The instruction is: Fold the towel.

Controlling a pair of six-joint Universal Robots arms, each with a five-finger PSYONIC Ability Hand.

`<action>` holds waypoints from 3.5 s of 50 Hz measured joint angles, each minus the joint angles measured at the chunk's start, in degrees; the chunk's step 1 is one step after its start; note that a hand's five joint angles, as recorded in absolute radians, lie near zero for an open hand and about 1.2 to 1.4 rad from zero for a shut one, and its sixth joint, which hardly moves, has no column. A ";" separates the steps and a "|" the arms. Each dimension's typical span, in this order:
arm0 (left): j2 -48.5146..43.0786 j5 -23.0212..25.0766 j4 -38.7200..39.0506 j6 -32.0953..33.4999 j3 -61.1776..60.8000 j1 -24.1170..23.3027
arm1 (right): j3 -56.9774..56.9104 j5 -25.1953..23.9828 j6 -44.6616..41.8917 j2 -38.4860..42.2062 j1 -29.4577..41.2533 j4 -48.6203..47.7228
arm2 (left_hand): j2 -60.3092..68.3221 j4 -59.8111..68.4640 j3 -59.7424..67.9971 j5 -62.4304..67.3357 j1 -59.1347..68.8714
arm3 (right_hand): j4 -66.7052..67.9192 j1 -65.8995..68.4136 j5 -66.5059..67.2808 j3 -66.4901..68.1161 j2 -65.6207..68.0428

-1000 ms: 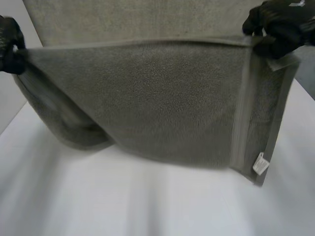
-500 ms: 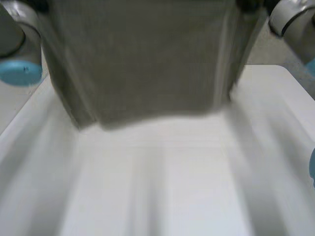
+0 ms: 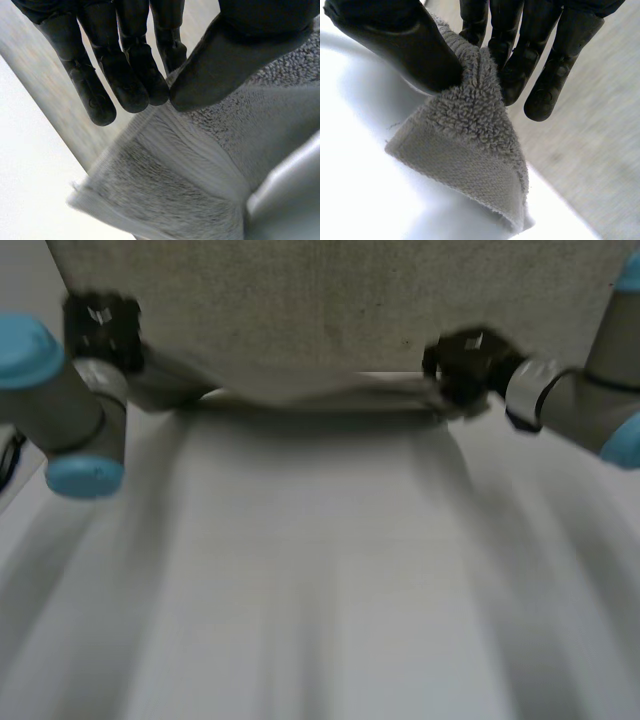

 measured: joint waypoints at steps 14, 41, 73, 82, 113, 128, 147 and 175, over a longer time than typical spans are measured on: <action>-4.83 1.37 7.34 8.81 -17.55 -0.34 | 17.97 0.35 -9.67 0.96 -0.14 -0.27 | 0.00 0.00 0.00 0.00 0.13 | 0.00 0.00 0.00 -0.02 0.00; 41.78 7.67 7.52 8.53 -49.38 3.19 | 46.12 -8.32 -8.48 -40.39 -10.87 8.46 | 0.00 0.00 0.00 0.00 0.14 | 0.00 0.00 0.01 -0.02 0.00; -3.47 8.38 -1.18 8.85 -12.70 2.52 | 15.12 -4.84 -5.09 1.73 -6.64 2.70 | -7.35 -7.82 -6.83 -6.85 -4.91 | -37.35 -40.32 -41.85 -39.95 -40.14; -5.29 6.43 -3.25 12.36 -9.96 2.23 | 7.37 -1.35 -0.99 6.15 -6.00 2.75 | -61.39 -61.42 -60.47 -62.18 -58.98 | -57.48 -63.09 -63.40 -62.29 -61.29; 15.54 -1.73 -3.68 6.74 -33.88 2.34 | 58.74 -0.92 0.75 -26.67 -8.37 -16.30 | -62.70 -62.66 -61.85 -63.32 -59.92 | -56.78 -61.46 -62.23 -61.26 -60.17; 20.67 2.10 1.47 -0.50 -41.54 1.86 | 72.33 -0.46 -1.59 -24.59 -10.98 -33.43 | -62.70 -62.66 -61.85 -63.32 -59.93 | -39.48 -44.13 -44.12 -43.61 -42.78; 20.29 2.24 1.99 -0.45 -42.13 2.41 | 69.23 1.43 -5.58 -20.03 -13.52 -32.91 | -62.70 -62.66 -61.85 -63.32 -59.92 | 4.62 -1.30 -0.68 -2.26 -0.13; 20.42 1.75 1.99 -0.46 -42.17 2.51 | 39.75 1.51 -12.94 -24.74 -15.83 -7.44 | -62.72 -62.78 -61.84 -63.32 -59.93 | 4.84 -0.81 -0.67 -0.59 -0.09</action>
